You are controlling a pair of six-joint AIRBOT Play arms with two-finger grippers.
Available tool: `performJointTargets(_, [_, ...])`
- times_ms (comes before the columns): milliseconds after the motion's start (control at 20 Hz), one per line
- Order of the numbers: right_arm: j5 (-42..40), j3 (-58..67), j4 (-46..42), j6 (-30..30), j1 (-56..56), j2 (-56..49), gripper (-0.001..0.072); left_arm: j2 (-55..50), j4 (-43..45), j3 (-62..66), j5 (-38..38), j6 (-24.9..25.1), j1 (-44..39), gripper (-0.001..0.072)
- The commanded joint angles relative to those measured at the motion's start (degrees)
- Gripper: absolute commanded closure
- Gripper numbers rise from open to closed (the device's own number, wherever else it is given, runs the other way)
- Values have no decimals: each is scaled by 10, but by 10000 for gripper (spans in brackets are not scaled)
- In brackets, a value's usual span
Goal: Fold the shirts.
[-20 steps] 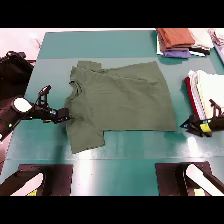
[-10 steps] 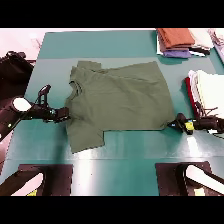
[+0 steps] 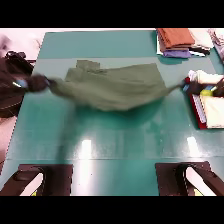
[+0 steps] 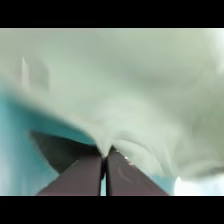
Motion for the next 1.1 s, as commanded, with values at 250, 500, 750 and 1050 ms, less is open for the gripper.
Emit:
performJointTargets(250, [39, 386, -86, 30, -87, 83, 694, 31, 85, 443, 21, -18, 0, 685])
performJointTargets(500, [133, 487, -85, 62, -133, 12, 695, -9, 141, 459, -28, -34, 0, 685])
performJointTargets(750, [169, 423, -166, 96, -10, -114, 695, -158, 140, 370, -111, -34, 0, 684])
performJointTargets(1050, [148, 275, -309, 109, 115, -299, 695, -353, 134, 186, -88, -31, 0, 684])
